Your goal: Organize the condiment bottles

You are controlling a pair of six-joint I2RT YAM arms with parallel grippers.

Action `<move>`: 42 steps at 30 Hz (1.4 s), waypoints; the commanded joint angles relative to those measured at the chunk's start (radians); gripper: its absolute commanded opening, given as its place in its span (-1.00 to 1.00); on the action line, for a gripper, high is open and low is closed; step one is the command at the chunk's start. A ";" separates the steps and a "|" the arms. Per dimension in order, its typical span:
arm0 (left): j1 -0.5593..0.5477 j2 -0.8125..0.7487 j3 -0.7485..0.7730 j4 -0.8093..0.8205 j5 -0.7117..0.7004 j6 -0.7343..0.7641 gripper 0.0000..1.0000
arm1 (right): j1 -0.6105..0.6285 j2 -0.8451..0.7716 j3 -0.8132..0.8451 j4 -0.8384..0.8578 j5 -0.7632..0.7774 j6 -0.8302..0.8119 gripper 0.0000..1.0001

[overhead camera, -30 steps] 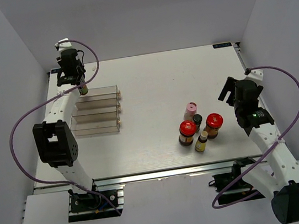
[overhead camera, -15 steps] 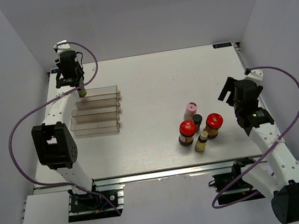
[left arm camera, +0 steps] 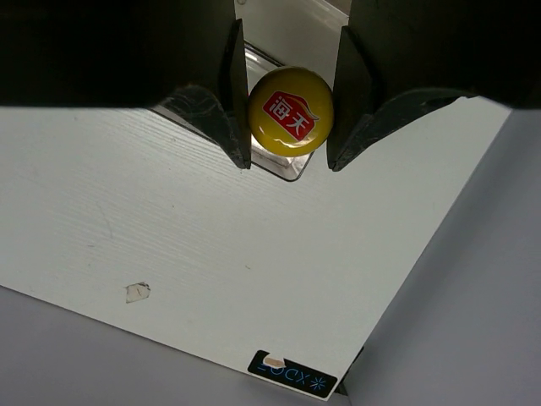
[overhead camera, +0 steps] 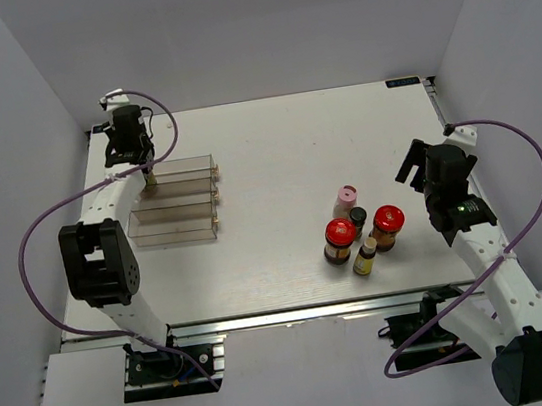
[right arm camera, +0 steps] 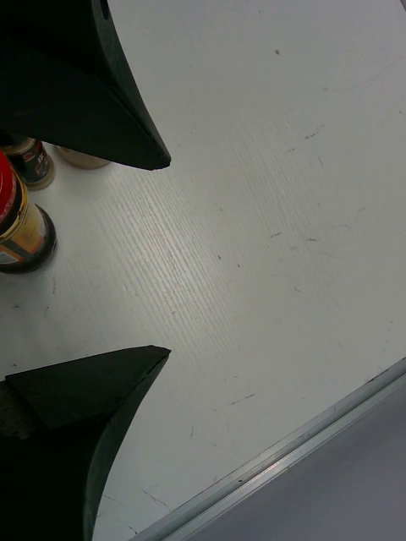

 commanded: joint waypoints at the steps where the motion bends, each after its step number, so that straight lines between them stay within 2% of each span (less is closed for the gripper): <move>1: 0.008 -0.084 0.010 0.134 -0.025 -0.020 -1.00 | -0.005 0.005 0.016 0.024 0.015 -0.016 0.79; 2: 0.008 -0.082 0.008 0.133 -0.027 -0.029 -1.00 | -0.005 0.005 0.016 0.024 0.015 -0.016 0.79; 4: 0.010 -0.078 0.008 0.127 -0.033 -0.040 -0.83 | -0.005 0.006 0.018 0.024 0.013 -0.016 0.79; 8: 0.010 -0.074 0.002 0.116 -0.033 -0.050 -0.68 | -0.005 0.006 0.019 0.021 0.012 -0.016 0.79; 9: 0.010 -0.074 0.003 0.113 -0.036 -0.055 -0.52 | -0.005 0.006 0.019 0.020 0.013 -0.016 0.79; 11: 0.010 -0.074 0.010 0.076 -0.039 -0.061 -0.49 | -0.003 0.003 0.021 0.016 0.010 -0.016 0.79; 13: 0.011 -0.079 0.016 0.061 -0.042 -0.067 -0.32 | -0.005 0.000 0.021 0.015 0.007 -0.014 0.79; 15: 0.010 -0.088 0.019 0.045 -0.053 -0.067 -0.30 | -0.003 -0.003 0.021 0.013 0.006 -0.016 0.79; 17: 0.010 -0.093 0.011 0.044 -0.056 -0.061 -0.20 | -0.005 -0.006 0.019 0.012 0.004 -0.014 0.79; 18: 0.010 -0.096 0.008 0.042 -0.056 -0.060 -0.11 | -0.003 -0.009 0.019 0.012 -0.001 -0.014 0.79; 19: 0.010 -0.099 0.005 0.038 -0.055 -0.060 0.15 | -0.003 -0.010 0.018 0.012 -0.002 -0.014 0.79; 22: 0.010 -0.100 0.016 0.010 -0.050 -0.064 0.30 | -0.003 -0.015 0.021 0.010 -0.010 -0.014 0.79; 25: 0.010 -0.105 0.034 -0.005 -0.049 -0.060 0.36 | -0.005 -0.021 0.019 0.010 -0.013 -0.013 0.79; 27: 0.010 -0.108 0.045 -0.027 -0.045 -0.063 0.49 | -0.003 -0.023 0.018 0.010 -0.016 -0.014 0.79; 28: 0.010 -0.111 0.055 -0.031 -0.036 -0.063 0.58 | -0.005 -0.026 0.018 0.010 -0.014 -0.013 0.79; 29: 0.010 -0.122 0.062 -0.053 -0.033 -0.072 0.85 | -0.003 -0.026 0.018 0.010 -0.016 -0.014 0.79; 30: 0.010 -0.128 0.068 -0.062 -0.023 -0.076 0.91 | -0.005 -0.027 0.018 0.010 -0.017 -0.013 0.79; 34: 0.010 -0.177 0.106 -0.132 0.141 -0.096 0.96 | -0.005 -0.030 0.018 0.010 -0.028 -0.011 0.79; 35: 0.008 -0.189 0.117 -0.145 0.260 -0.118 0.96 | -0.003 -0.032 0.018 0.010 -0.036 -0.005 0.79; 37: 0.001 -0.222 0.128 -0.194 0.385 -0.139 0.96 | -0.005 -0.032 0.016 0.007 -0.048 -0.002 0.79; 40: -0.073 -0.274 0.088 -0.177 0.559 -0.167 0.96 | -0.005 -0.026 0.015 -0.003 -0.062 0.009 0.79; 42: -0.195 -0.310 0.042 -0.177 0.539 -0.135 0.96 | -0.003 -0.021 0.025 -0.017 -0.091 0.007 0.79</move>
